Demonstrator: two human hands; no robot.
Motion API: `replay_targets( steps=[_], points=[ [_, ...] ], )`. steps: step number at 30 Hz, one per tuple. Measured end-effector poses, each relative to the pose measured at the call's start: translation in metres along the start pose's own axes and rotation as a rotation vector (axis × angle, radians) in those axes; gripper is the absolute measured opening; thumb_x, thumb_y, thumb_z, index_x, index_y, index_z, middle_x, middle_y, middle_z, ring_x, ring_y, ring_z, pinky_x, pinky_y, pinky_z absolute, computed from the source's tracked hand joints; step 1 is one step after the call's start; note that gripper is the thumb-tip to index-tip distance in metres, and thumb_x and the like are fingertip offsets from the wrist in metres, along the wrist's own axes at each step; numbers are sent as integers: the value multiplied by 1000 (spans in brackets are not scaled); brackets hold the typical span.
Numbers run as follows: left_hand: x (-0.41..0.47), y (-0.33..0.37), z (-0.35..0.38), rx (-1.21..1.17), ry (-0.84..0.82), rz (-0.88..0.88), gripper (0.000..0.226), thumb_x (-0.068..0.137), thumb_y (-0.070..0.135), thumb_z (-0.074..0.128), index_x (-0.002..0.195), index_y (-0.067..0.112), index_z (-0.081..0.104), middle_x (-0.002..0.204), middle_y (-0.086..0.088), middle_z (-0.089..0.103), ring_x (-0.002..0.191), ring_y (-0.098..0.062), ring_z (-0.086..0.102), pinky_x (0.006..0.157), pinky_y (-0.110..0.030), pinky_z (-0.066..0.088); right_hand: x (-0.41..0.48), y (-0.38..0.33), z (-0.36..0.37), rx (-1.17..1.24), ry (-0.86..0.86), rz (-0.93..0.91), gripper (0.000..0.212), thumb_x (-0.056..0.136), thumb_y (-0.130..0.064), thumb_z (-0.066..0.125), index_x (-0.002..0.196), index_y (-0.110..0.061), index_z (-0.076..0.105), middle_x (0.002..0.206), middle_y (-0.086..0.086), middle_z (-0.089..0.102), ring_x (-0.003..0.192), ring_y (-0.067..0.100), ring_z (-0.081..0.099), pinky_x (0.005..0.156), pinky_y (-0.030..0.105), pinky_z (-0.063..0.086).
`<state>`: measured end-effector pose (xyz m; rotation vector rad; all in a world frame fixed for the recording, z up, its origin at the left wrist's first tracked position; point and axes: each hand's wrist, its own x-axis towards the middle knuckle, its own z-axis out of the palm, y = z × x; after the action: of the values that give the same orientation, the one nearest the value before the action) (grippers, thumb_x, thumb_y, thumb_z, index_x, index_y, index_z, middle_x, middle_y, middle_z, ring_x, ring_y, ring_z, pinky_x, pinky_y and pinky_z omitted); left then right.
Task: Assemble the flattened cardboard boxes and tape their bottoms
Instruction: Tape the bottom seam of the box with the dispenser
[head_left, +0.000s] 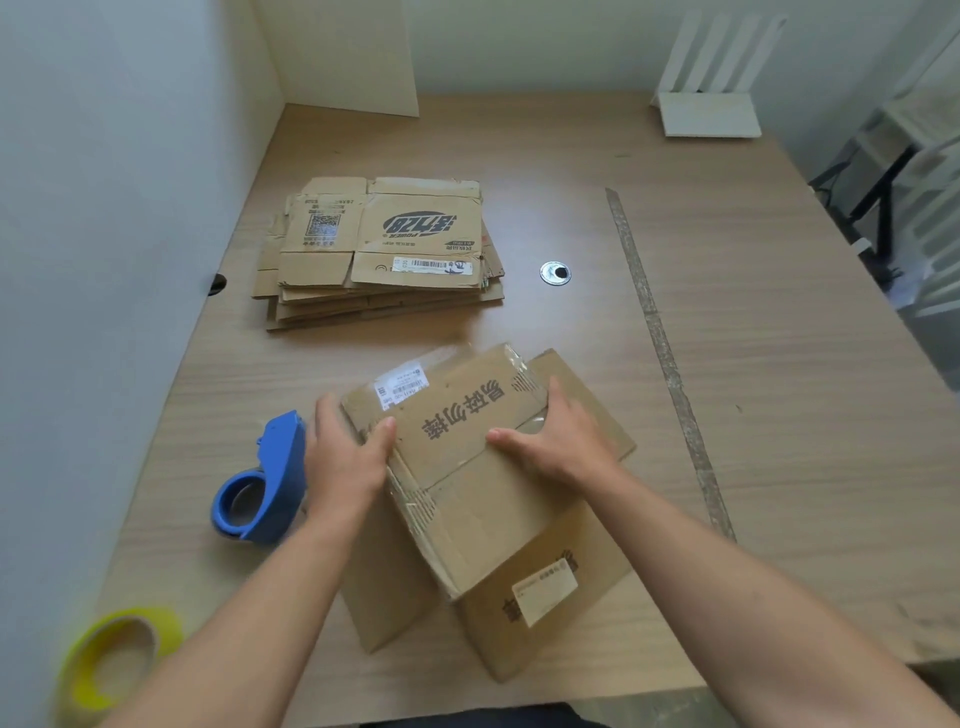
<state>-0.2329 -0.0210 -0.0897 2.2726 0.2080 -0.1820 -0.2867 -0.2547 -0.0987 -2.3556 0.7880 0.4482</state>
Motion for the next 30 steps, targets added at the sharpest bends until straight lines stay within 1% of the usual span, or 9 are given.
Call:
replay_targets(
  steps=[3,5,9,13,20,23,26,28,30],
  points=[
    [-26,-10,17,-68,-123,-160,96,77,53,77,147,12,27,151,-11,41,136,-30,41,108,-41,36,-14,-1,15,-34,23,56,139,42,-101,45,155,-38,-4,156,5,33,141,30,36,105,55,38],
    [-36,-12,28,-102,-142,-196,120,72,54,81,156,8,9,160,-12,27,146,-29,29,119,-46,28,-16,-4,18,-29,23,62,138,42,-101,46,154,-41,-6,155,4,32,140,29,37,103,56,38],
    [-53,-14,43,-140,-109,-148,136,68,50,86,158,12,-8,167,-5,1,152,-18,7,122,-28,8,-17,-4,21,-23,46,64,125,52,-95,56,153,-35,11,148,1,42,136,28,41,100,53,39],
    [-60,-23,47,-109,-79,-69,128,74,46,83,158,18,-8,167,1,-1,152,-14,6,116,-21,8,-10,1,20,0,110,37,93,63,-87,60,135,-34,36,131,-1,56,123,29,54,91,47,45],
    [-45,-28,38,-99,-83,-20,88,94,38,65,159,27,7,161,0,29,146,-22,30,119,-35,25,5,17,8,111,137,-63,49,89,-62,59,125,-29,55,123,5,67,115,34,58,84,37,43],
    [-32,-32,31,-79,-120,-5,74,98,36,58,158,33,14,156,6,37,142,-20,37,115,-33,30,6,26,3,216,112,-77,36,94,-54,59,118,-27,62,107,3,70,108,33,60,85,35,47],
    [-14,-31,24,-101,-198,5,67,100,33,55,156,36,19,147,17,42,138,-15,41,110,-28,30,2,34,1,358,123,-82,25,96,-47,60,106,-24,66,86,-7,66,97,28,63,82,36,51],
    [-1,-27,18,-103,-267,38,66,101,31,54,156,33,20,148,17,38,141,-15,39,112,-28,28,0,37,2,423,120,-59,25,95,-46,61,103,-24,65,87,-9,64,92,23,64,79,36,53],
    [10,-20,13,-53,-310,67,68,100,33,56,157,30,19,154,8,38,140,-18,40,114,-36,32,-3,39,2,499,65,8,23,94,-48,63,102,-26,62,93,-4,65,89,17,65,74,40,59]
  ],
)
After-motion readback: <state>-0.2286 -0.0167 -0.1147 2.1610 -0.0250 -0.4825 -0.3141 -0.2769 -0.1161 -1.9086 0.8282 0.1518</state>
